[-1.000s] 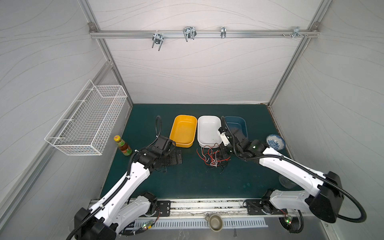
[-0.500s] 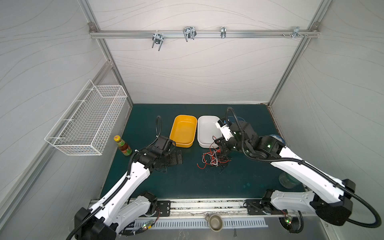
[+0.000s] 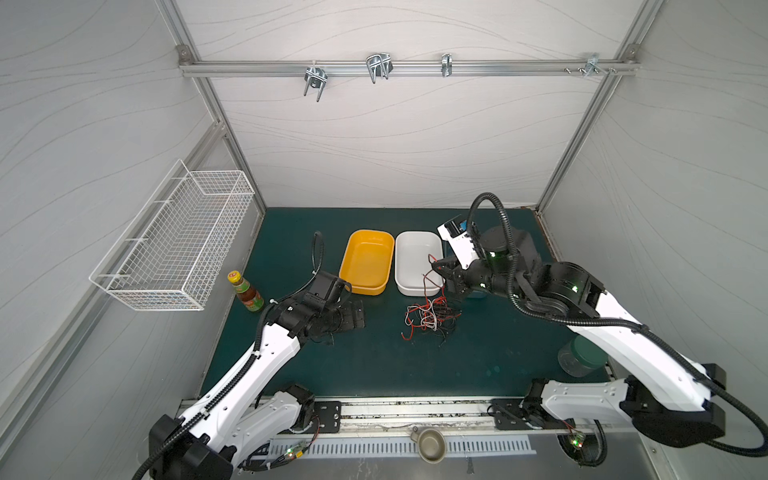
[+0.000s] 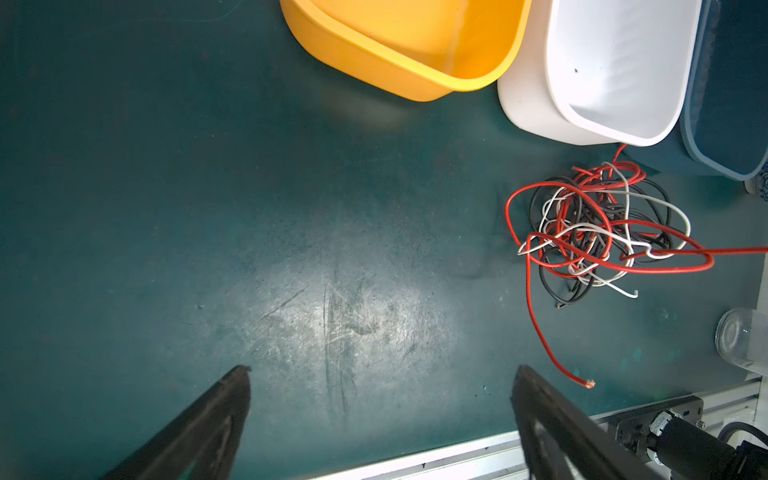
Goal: Untangle the cables
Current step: 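Lift the red wire with the right gripper, pulling it free of the pile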
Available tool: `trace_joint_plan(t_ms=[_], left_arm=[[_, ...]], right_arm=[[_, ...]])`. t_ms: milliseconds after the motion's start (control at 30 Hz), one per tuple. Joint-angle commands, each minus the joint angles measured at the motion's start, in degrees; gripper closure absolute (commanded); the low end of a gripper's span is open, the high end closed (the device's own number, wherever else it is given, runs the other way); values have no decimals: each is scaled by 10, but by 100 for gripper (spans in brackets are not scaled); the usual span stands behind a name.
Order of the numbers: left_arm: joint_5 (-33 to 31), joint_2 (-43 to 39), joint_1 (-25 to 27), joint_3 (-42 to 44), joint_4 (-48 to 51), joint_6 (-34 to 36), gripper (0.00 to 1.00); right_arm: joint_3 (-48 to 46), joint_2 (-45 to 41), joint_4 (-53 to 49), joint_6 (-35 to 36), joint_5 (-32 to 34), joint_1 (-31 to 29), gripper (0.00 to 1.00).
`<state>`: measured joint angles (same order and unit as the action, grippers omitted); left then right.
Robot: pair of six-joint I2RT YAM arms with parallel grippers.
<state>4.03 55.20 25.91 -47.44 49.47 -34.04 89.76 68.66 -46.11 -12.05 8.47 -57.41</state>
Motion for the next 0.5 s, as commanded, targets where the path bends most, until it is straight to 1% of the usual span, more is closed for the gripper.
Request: trace_joint_plan(t_ms=[0, 467], left_arm=[[5, 3, -2, -4, -13, 6, 1], [7, 0, -2, -6, -13, 8, 1]], right_arm=[[39, 9, -25, 13, 9, -9, 100], [163, 47, -47, 31, 0, -18, 100]])
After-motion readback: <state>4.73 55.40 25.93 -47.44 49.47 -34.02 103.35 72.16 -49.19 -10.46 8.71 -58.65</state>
